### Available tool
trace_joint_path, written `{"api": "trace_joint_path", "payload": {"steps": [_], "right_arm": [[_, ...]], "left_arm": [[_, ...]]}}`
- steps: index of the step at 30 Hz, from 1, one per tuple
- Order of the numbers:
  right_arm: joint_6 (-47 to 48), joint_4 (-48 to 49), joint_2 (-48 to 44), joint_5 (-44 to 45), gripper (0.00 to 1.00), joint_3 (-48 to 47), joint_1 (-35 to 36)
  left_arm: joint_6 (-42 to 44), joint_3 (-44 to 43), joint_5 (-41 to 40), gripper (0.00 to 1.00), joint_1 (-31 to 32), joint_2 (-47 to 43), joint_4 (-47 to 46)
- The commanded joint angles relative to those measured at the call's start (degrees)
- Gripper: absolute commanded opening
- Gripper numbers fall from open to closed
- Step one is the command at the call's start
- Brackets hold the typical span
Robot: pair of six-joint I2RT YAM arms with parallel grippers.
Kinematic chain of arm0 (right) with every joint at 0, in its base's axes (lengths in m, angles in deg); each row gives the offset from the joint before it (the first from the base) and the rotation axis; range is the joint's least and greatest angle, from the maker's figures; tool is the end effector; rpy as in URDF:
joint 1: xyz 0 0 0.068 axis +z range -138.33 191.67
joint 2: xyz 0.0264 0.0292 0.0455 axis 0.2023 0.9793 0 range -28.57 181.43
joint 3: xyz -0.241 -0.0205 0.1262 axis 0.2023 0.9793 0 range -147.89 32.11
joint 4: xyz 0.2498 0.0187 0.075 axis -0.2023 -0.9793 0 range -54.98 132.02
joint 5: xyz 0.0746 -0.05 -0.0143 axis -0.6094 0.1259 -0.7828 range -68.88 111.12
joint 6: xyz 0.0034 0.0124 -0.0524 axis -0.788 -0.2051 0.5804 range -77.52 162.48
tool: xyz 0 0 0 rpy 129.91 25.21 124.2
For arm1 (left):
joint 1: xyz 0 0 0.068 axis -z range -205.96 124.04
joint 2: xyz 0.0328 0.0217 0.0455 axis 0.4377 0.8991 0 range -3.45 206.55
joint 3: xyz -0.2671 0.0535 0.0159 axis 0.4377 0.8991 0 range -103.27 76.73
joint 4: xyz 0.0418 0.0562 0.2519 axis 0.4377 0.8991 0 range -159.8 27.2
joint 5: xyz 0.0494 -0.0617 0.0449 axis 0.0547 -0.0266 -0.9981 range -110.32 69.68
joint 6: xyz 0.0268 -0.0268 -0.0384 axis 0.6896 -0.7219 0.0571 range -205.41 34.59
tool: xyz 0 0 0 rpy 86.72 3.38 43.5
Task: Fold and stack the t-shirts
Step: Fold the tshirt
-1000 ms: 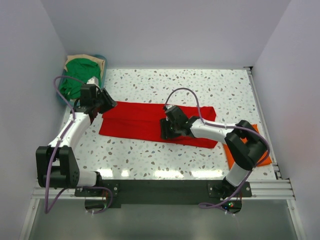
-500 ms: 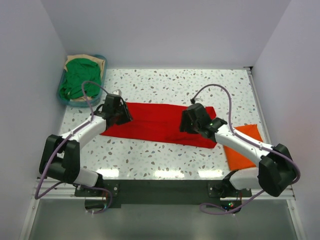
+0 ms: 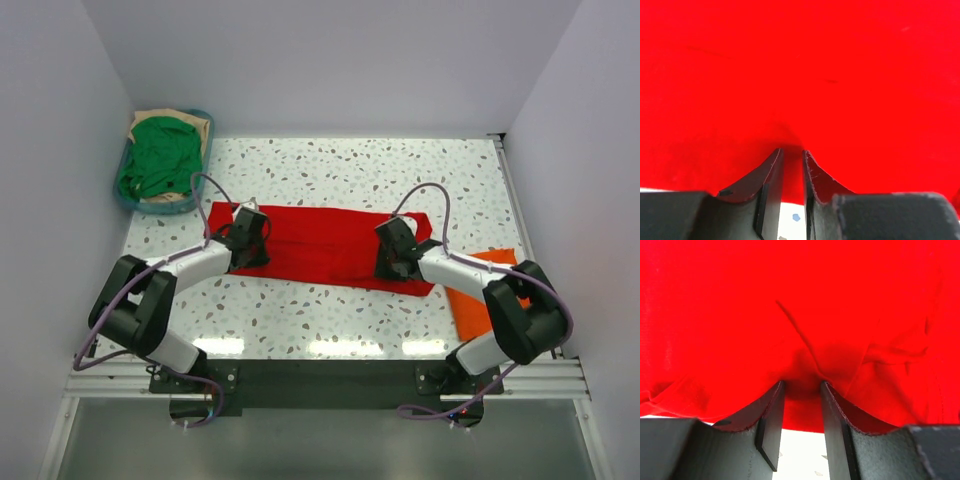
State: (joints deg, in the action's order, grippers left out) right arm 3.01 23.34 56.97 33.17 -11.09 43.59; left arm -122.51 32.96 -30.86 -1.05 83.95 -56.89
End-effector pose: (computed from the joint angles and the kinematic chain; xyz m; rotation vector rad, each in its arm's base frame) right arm 0.2362 0.1384 0.1608 0.2425 2.5959 0.1695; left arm 0.2630 -0.1149 0.1607 -0.3403 2.5208 -0.1928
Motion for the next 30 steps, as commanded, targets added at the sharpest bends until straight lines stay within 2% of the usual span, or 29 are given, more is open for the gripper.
{"api": "trace_joint_path", "payload": {"steps": [1,5,8,11,16,17,20,22,26,30], "right_arm": [[-0.97,2.33,2.78,0.34,0.39,1.28,-1.42],[0.7,2.51,6.21,-1.06,0.39,-1.26,-4.58],[3.16,1.37,10.59,-1.24,0.39,-6.71,-7.12],[6.58,-1.35,16.65,-1.42,0.4,-15.31,-9.67],[13.87,-8.55,28.09,-0.19,0.43,-35.87,-11.79],[15.19,-9.61,30.45,-0.19,0.43,-42.43,-11.88],[21.08,-11.82,38.9,-0.98,0.45,-51.61,-11.8],[25.04,-14.7,46.27,-2.46,0.45,-61.44,-11.88],[30.31,-17.62,56.91,-6.59,0.47,-79.18,-11.88],[33.83,-19.2,63.96,-8.62,0.55,-88.89,-11.88]], "left_arm": [[-1.57,1.49,-4.13,0.25,1.02,0.49,-2.71],[-4.19,2.98,-5.1,0.22,2.86,0.23,-2.54],[-8.4,5.0,-3.09,0.2,4.09,-0.91,-3.23],[-14.37,8.24,-0.37,0.2,5.93,-2.93,-5.16],[-25.97,12.39,4.74,0.2,12.42,-3.11,-11.41],[-27.31,12.22,5.7,0.2,13.84,-2.59,-12.89],[-32.41,10.11,6.32,0.2,19.55,0.66,-16.93],[-35.65,7.84,7.64,0.2,22.89,4.86,-19.75],[-38.22,0.89,13.61,0.2,25.98,14.45,-27.04],[-37.35,-7.01,16.26,0.2,26.51,21.66,-28.99]]}}
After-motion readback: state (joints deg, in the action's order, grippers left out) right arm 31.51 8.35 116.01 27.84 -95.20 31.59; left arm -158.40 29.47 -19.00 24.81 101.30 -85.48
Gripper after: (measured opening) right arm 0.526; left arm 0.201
